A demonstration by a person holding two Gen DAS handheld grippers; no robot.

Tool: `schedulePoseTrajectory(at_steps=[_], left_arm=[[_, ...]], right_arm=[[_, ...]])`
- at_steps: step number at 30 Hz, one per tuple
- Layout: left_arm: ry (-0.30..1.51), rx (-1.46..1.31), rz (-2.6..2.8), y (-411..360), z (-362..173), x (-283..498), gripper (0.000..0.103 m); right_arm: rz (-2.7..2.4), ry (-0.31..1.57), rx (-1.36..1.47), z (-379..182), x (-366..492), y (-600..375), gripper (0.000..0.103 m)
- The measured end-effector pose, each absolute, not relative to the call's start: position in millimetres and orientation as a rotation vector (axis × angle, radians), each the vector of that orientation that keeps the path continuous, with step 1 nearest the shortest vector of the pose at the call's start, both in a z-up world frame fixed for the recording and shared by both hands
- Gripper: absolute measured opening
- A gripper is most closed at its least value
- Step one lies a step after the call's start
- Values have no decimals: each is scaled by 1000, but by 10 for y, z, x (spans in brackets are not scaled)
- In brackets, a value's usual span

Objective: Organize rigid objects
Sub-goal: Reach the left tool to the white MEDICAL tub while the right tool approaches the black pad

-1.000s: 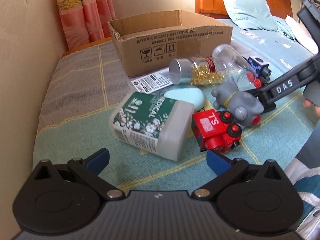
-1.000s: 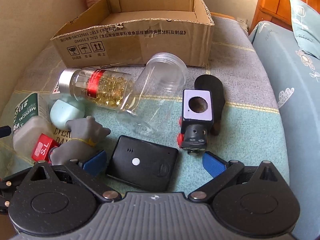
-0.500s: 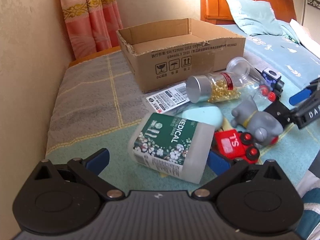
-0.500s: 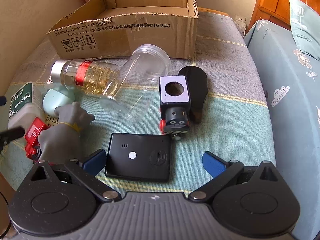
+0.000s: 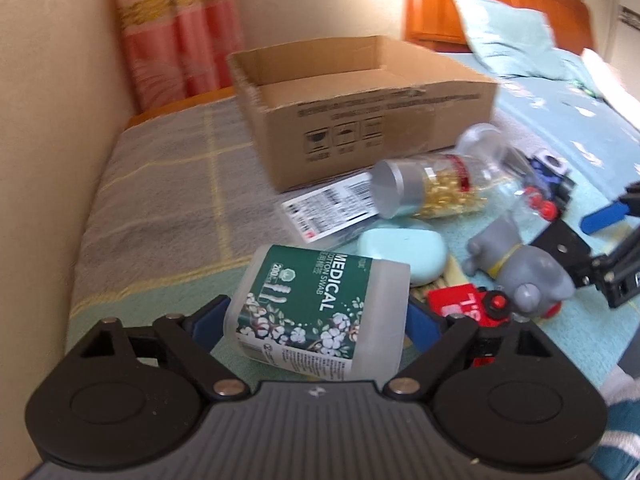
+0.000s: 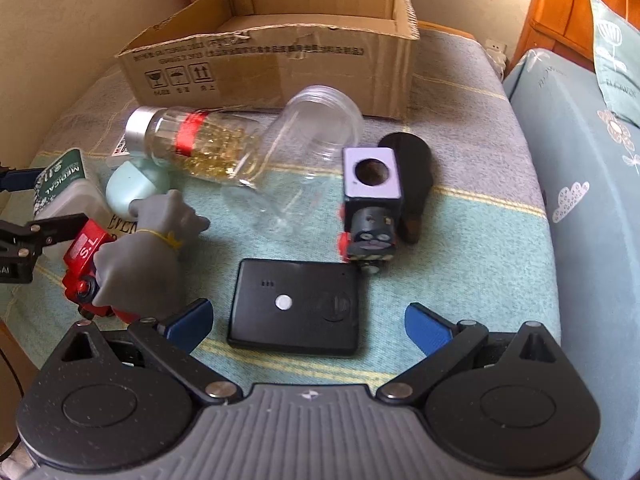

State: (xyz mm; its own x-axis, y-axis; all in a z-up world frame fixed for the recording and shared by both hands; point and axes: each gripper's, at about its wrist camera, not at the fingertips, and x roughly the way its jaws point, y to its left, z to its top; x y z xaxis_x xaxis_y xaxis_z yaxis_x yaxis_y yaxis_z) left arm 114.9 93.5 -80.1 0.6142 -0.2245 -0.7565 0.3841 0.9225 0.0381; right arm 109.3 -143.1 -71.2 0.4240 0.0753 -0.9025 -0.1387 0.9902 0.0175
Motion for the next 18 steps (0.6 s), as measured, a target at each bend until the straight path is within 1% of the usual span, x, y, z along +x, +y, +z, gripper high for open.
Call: schedulePoseTrajectory(at_steps=[3,6,13,18], left_arm=[[873,177,-271,952,-781,1086,89],[886,168,-249,955,-779,1013,86],[911,173,-287,992,-843,1059,87],[886,165,-281,947,-810,1099,87]], right_arm=[[112,1116,-124,-742,1073,-1351,103],[121,1102,-126,-737,1030,-1402,103],[179,1068,-149,-740,969,-1581,103],[204,1042,-157,-747,962,-1588,103]])
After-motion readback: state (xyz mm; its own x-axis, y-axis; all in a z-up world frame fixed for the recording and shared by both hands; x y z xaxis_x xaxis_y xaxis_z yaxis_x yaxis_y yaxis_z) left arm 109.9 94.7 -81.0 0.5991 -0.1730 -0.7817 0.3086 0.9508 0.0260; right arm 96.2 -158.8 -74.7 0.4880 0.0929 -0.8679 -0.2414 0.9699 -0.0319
